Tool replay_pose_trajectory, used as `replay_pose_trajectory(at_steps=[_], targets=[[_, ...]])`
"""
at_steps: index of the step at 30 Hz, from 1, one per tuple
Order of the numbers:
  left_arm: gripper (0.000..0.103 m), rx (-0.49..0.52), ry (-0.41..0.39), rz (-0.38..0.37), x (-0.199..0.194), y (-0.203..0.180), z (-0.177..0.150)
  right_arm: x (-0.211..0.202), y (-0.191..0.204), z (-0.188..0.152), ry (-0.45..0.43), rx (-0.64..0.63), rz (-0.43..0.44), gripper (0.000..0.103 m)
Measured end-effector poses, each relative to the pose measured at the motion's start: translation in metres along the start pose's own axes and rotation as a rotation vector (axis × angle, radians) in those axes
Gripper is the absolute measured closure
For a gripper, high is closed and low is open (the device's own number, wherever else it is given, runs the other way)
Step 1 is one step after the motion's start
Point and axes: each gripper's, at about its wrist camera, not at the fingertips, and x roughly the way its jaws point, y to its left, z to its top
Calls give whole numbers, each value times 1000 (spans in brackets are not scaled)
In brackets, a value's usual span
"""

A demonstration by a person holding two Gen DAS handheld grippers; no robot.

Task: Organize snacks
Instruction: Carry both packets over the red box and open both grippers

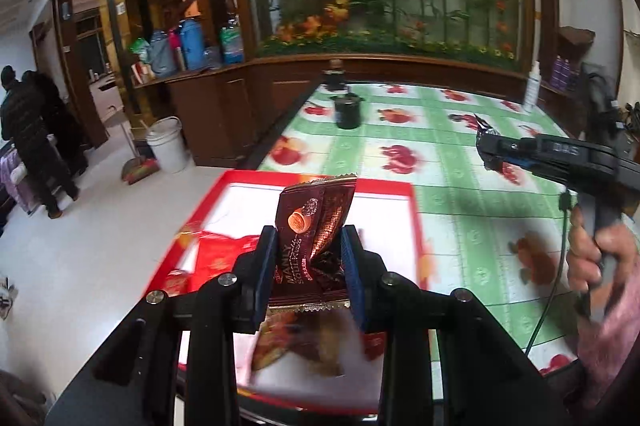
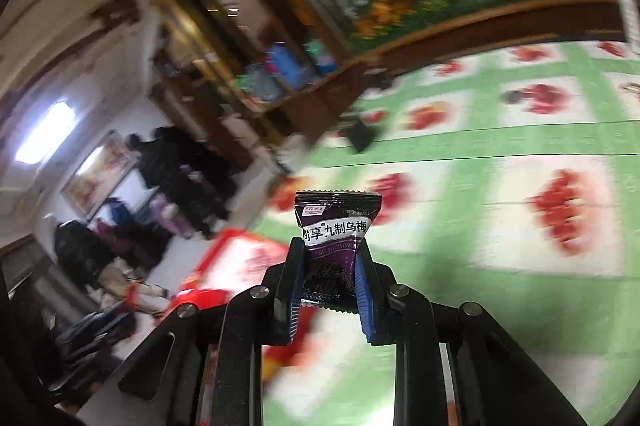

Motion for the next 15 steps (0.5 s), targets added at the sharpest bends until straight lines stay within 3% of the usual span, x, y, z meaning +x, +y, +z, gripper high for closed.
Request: replay_pose_trajectory(at_steps=[5,10,15], targets=[[73,-5,-26,38,-6,15,-9,24,69,-28,-1,-64,96,79],[73,-31,-32,29,-6,29,-18,58,95,-48,59,-91,68,79],[73,-52,-30,18,-2,40,-23,64,102,-62,62,-102,42,79]])
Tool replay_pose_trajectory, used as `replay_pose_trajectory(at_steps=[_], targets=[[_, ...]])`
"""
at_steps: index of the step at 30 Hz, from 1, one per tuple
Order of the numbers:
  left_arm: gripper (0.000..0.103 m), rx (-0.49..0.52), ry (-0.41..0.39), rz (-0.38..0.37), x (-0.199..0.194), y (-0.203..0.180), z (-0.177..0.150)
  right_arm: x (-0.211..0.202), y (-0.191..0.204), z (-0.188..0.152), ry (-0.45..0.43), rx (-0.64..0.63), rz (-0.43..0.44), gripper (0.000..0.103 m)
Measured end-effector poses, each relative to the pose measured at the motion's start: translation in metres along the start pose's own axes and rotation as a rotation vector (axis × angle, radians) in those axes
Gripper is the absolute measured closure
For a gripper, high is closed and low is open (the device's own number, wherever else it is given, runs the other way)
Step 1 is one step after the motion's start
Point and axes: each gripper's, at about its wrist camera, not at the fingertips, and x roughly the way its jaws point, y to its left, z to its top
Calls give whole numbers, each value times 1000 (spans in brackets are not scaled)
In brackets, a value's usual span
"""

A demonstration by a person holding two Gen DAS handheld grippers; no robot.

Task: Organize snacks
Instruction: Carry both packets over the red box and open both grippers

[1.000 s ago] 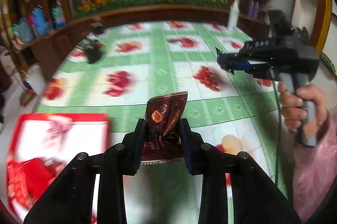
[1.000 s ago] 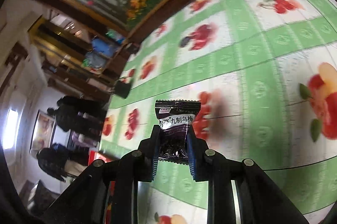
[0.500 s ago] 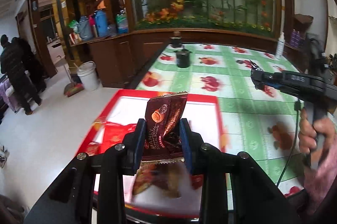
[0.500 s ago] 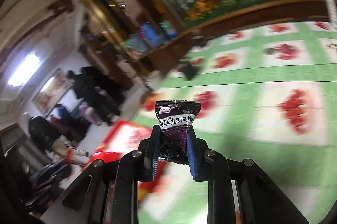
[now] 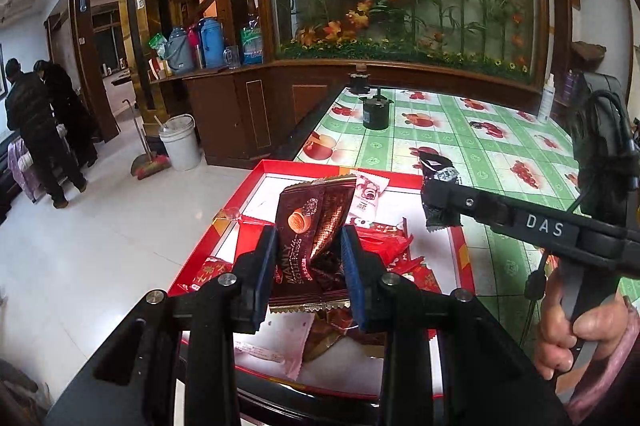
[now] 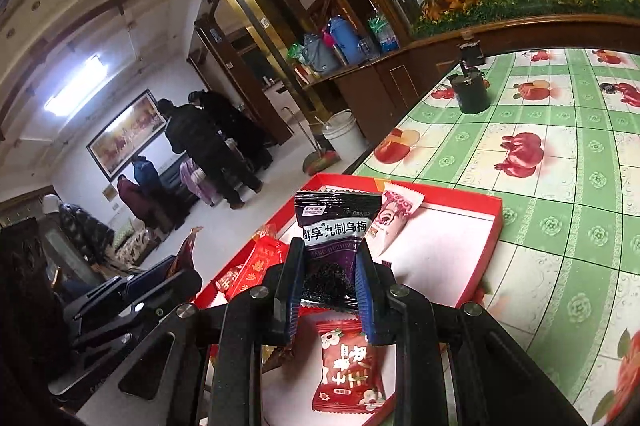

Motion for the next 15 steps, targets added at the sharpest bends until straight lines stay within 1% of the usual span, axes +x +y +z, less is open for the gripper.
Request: replay_pose_trajectory(at_steps=[7,15], targets=[[73,-12,-1,-21,2,6,-1,-5,4,3,-28,-4,-19,79],[73,-14,3,-22,3,7,-2,-6,13,1,-22,-14,-22,78]])
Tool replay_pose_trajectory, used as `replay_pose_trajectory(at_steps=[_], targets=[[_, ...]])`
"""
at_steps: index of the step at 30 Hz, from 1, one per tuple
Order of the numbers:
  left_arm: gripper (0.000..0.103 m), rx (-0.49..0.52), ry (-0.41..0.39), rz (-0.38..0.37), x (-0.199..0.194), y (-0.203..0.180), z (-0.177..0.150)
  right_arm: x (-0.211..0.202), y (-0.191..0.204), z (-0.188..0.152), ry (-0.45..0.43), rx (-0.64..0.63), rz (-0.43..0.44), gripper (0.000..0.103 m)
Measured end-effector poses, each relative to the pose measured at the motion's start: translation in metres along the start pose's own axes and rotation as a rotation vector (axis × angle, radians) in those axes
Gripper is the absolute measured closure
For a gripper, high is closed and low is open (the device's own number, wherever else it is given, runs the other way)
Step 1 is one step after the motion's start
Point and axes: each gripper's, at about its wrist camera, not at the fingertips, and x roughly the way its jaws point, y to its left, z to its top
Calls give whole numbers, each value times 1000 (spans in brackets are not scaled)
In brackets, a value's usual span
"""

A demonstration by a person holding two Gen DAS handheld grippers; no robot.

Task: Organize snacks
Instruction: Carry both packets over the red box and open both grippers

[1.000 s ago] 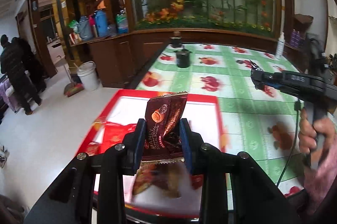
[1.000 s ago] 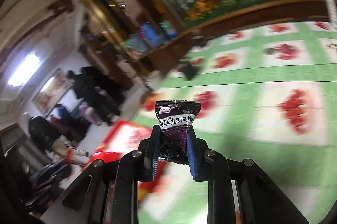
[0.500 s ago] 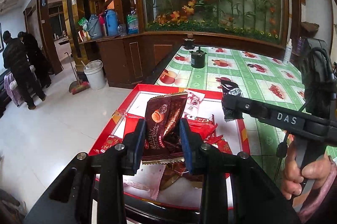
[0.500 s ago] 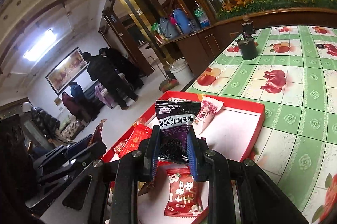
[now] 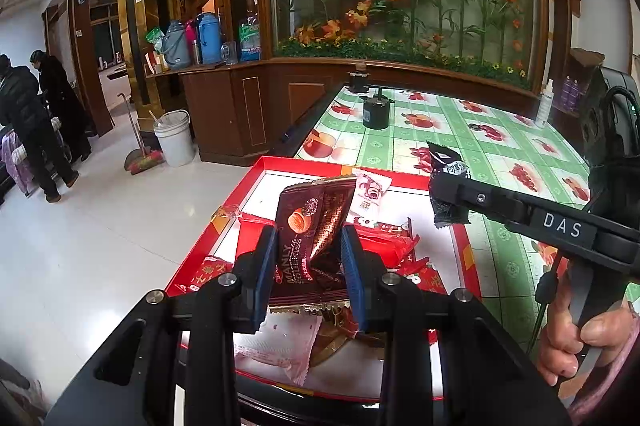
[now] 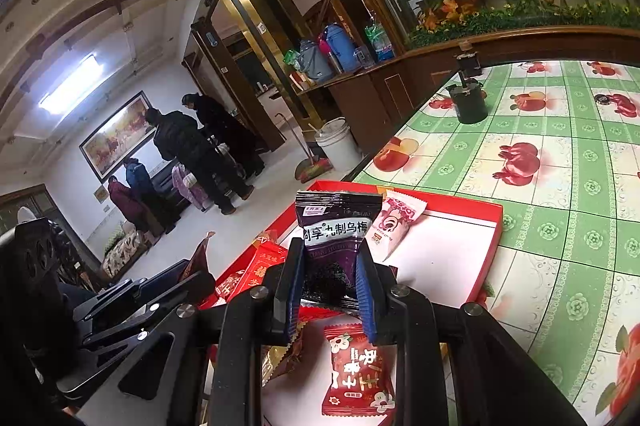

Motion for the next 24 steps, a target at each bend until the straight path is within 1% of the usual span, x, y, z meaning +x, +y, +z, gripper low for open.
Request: replay_pose_trajectory(at_steps=[8,12,15,17,19,24], targets=[[73,7,17,-2,7,-5,-4,0,-1,-5,-5,-11,-20,78],[73,6,27,-2,11,-5,-5,4,-14,-9,-5,8,-17,78],[73,1,35,8,14,-3,-6,8,-30,-13,-1,47,-6,78],[73,-3,40,10,17,-1,-5,8,-34,-12,-1,50,-11,78],[73,-5,40,14,19,-1,-3,9,-36,-10,-6,55,5,78],[73,-20,38,21,24,-2,1,17,-31,-12,22,18,-10,78]])
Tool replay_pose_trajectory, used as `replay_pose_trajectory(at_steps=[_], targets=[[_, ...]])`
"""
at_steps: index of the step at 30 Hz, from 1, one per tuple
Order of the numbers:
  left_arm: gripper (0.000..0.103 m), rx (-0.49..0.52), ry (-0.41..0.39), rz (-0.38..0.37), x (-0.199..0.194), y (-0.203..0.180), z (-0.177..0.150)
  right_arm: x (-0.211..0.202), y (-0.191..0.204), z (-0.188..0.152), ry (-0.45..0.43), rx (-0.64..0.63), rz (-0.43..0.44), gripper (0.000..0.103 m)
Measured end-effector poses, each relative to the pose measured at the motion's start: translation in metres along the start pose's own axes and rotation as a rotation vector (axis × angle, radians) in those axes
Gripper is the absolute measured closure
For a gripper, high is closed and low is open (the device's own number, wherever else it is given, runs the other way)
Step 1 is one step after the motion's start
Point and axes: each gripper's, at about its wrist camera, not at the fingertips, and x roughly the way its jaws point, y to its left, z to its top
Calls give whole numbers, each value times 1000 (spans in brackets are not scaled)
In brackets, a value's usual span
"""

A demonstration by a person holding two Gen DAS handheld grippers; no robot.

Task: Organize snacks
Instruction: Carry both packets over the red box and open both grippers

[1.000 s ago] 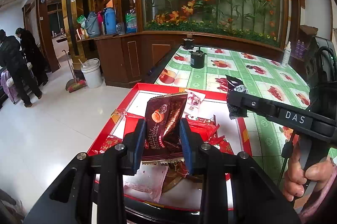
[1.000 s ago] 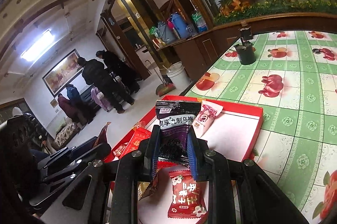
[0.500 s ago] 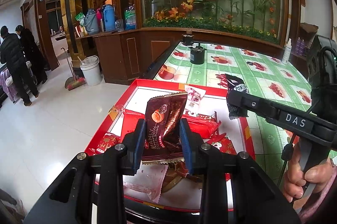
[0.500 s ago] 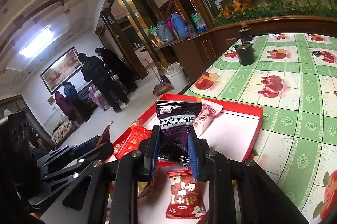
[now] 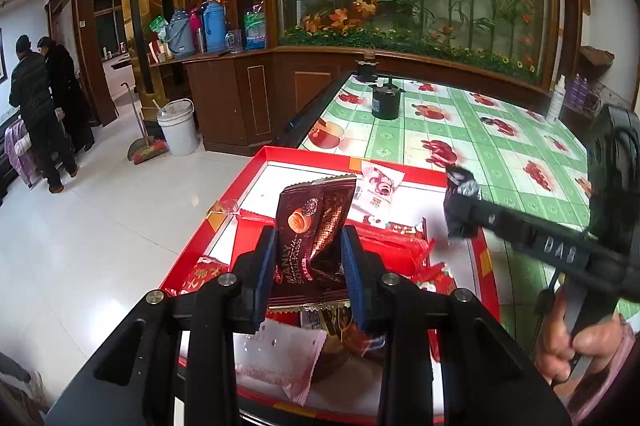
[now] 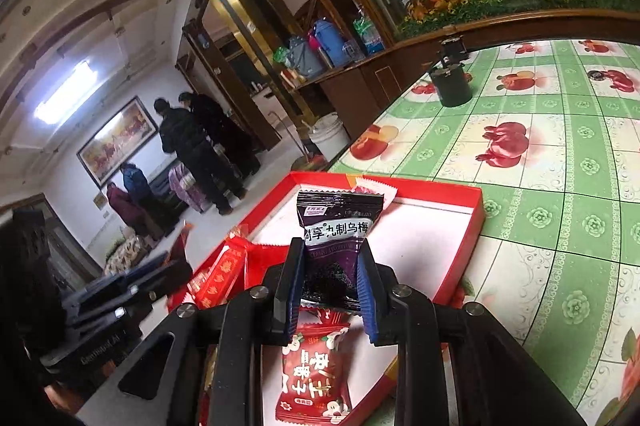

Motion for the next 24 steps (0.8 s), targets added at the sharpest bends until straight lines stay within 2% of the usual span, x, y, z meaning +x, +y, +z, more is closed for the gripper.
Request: replay_pose_trajectory(at_steps=[24], targets=[[72,21,58,12,10,-5,-6,3,7,-4,14,-49,-50,76]])
